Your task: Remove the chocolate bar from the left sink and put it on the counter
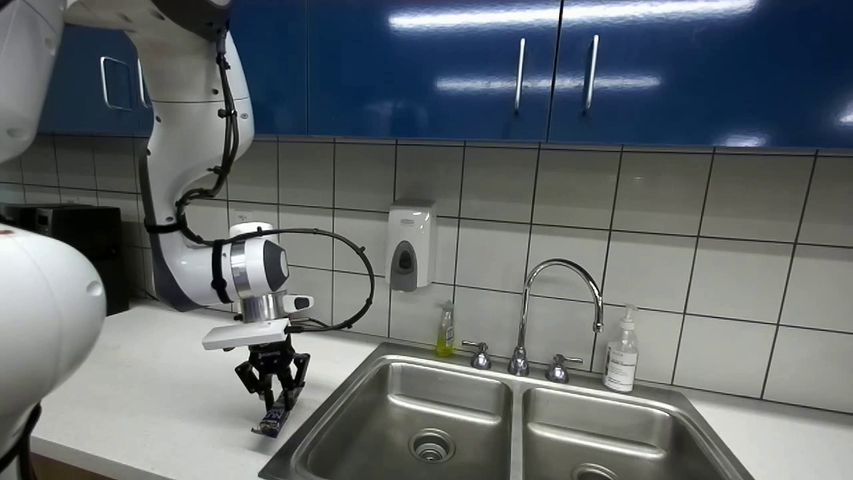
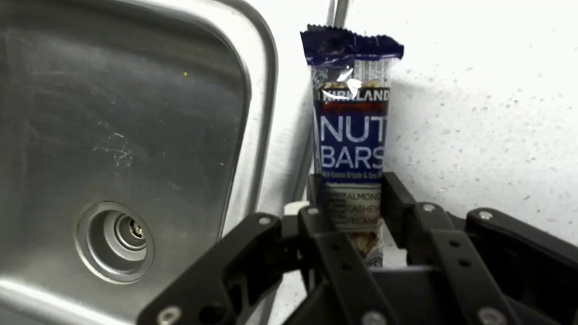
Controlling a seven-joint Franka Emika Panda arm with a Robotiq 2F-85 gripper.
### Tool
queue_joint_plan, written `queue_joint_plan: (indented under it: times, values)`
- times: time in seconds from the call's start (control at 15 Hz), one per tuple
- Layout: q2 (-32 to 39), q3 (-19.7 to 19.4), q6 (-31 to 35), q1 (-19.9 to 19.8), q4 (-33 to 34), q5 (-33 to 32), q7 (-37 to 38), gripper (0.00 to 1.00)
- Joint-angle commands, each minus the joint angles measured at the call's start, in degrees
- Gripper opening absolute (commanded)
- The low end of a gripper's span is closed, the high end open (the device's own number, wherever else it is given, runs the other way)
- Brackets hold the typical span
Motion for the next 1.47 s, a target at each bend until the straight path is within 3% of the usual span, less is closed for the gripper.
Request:
queue_joint_plan:
  times: [0.0,0.33,0.73,0.8,0.87,1.2,1.4]
  values:
    - [1.36,2.44,0.25,0.12,1.30,1.26,-3.22,0.10]
    - [5.04,4.47,0.01,0.45,4.45,2.51,-5.56,0.10]
    - [8.88,4.10,-0.44,0.32,8.04,3.43,-7.89,0.10]
    - [9.25,3.92,-0.54,0.35,8.47,3.59,-8.08,0.43]
    - [9.67,3.99,-0.66,0.16,8.91,3.91,-8.51,0.61]
    - [9.71,3.43,-0.72,-0.35,9.55,5.17,-9.14,0.98]
    - [8.63,3.23,-0.66,-1.06,9.13,6.35,-9.65,1.00]
